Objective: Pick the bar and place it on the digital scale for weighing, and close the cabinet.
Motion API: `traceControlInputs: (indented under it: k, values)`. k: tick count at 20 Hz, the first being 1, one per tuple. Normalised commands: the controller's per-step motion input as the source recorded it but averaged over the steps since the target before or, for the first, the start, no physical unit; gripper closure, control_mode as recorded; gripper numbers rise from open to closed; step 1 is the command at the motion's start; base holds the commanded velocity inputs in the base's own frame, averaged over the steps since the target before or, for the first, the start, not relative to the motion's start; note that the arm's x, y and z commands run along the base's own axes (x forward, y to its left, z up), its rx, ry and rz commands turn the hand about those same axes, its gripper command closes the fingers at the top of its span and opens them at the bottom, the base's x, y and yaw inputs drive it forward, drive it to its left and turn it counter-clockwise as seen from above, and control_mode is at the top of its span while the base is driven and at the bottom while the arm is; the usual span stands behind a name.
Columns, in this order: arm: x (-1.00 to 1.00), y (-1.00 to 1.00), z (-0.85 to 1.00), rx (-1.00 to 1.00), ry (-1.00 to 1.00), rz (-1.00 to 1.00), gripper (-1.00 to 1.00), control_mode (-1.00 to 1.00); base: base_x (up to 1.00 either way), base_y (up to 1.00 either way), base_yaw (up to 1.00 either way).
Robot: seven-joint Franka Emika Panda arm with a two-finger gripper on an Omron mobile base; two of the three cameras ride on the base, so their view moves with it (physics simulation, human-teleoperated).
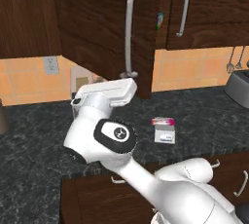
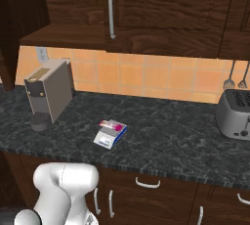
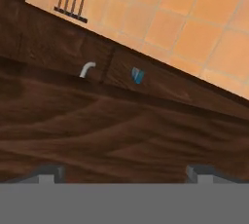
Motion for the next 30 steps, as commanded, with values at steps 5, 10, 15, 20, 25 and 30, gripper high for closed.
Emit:
traceControlInputs:
  k: [5,10,15,20,25,30]
  values:
    - [0.96,-0.88,0.00,0.29,-0.11,0.00,-1.00,-1.00,0.00,0.00,0.00]
    - [1.00,-0.65,0.00,0.26,-0.05,0.05,-1.00,-1.00,0.00,0.00,0.00]
    - [0.98,-0.55,-0.01,0.19,-0.03,0.16,-1.00,-1.00,0.00,0.00,0.00]
    - [1.00,-0.37,0.00,0.13,0.00,0.18,-1.00,-1.00,0.00,0.00,0.00]
    - [0.90,-0.39,0.00,0.12,-0.04,0.15,-1.00,-1.00,0.00,0.00,0.00]
    - [0.88,-0.25,0.00,0.06,-0.08,0.13,-1.00,-1.00,0.00,0.00,0.00]
